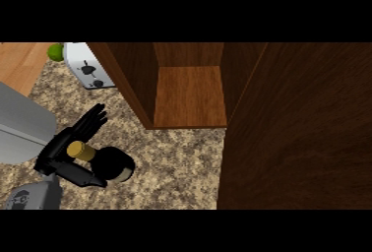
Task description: Pick up the wine, place it into the cabinet and close the cabinet
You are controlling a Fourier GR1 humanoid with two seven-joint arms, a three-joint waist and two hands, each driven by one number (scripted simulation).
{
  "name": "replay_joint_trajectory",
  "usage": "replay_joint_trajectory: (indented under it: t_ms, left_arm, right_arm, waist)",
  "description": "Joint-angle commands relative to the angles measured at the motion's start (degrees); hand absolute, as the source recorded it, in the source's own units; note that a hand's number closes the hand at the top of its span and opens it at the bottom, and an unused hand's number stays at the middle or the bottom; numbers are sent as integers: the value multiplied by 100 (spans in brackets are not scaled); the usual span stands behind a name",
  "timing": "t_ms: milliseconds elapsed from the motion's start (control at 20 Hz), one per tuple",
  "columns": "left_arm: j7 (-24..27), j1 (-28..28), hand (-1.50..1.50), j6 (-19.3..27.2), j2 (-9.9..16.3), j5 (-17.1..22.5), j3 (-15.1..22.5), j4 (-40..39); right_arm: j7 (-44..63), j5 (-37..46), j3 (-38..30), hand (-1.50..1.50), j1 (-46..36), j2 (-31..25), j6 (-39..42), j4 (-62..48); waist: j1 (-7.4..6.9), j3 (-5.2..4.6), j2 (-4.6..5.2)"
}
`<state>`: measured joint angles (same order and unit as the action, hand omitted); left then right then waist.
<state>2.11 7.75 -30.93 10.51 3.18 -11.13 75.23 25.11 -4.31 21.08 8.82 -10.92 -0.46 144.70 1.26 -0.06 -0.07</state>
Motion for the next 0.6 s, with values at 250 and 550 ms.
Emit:
replay_joint_trajectory:
  t_ms: [250,550]
  left_arm:
    - [1310,-81,-150,-25,3,-706,259,-1290]
    - [1493,73,-150,-65,-5,-767,330,-1526]
  right_arm:
    - [386,-447,-215,-150,267,-132,17,1233]
    - [753,-180,95,-150,183,-76,-175,1518]
  waist:
    - [-17,1,7]
    - [-18,-2,-9]
